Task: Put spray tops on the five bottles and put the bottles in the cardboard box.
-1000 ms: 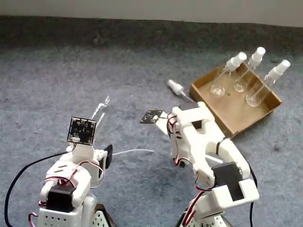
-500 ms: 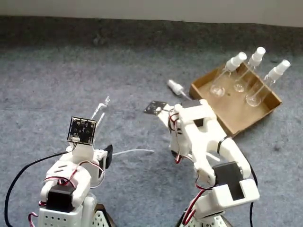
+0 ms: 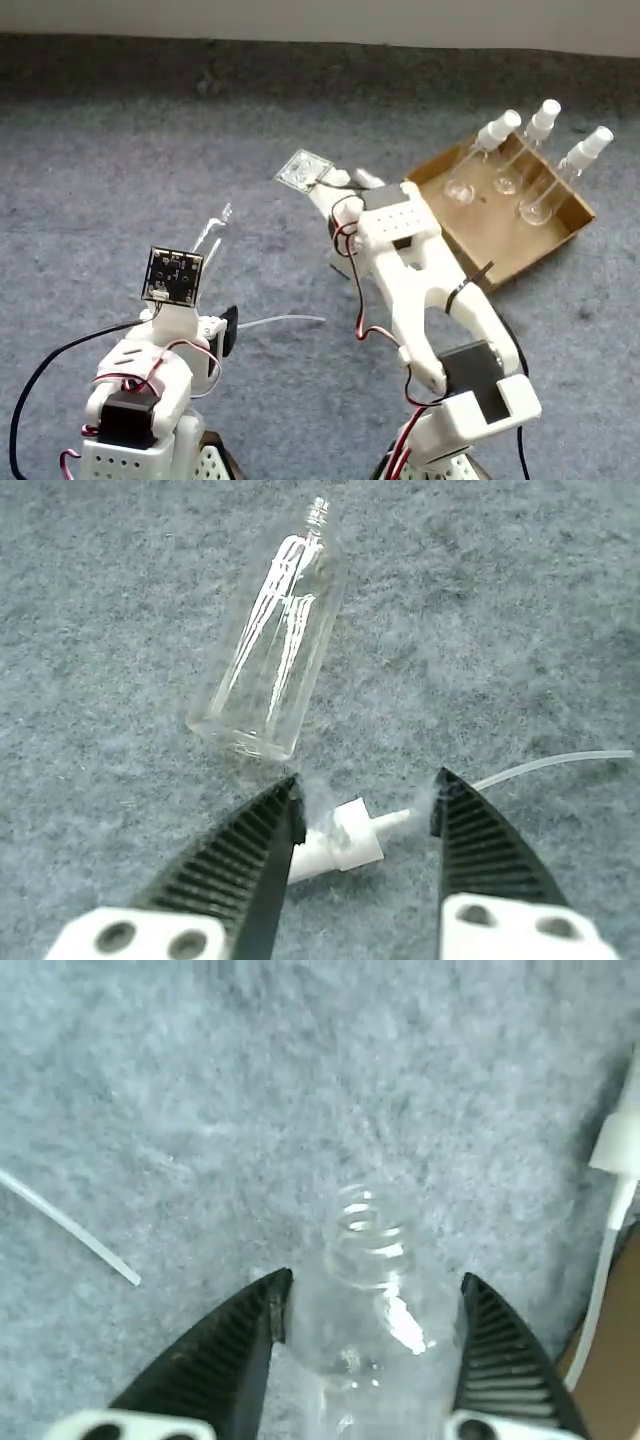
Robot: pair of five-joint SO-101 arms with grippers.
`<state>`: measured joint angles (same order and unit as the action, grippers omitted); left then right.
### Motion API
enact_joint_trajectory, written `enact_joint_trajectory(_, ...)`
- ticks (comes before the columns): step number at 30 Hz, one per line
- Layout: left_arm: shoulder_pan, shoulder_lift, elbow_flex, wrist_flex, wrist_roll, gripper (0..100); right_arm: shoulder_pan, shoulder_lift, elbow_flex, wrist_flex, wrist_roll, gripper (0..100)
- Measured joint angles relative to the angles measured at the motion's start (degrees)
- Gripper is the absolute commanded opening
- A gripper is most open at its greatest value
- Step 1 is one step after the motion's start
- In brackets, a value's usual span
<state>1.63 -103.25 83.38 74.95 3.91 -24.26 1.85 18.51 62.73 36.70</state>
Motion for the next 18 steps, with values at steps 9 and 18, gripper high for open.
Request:
enact_joint_trajectory(9,0.0,0.0,0.0,0.0,0.0,17,-0.1,0.0,1.5,1.8,0.5,34.9)
enact_joint_trajectory(18,0.0,0.0,1.1,0.0,0.0,17,1.2,0.0,1.5,2.8,5.2,34.9)
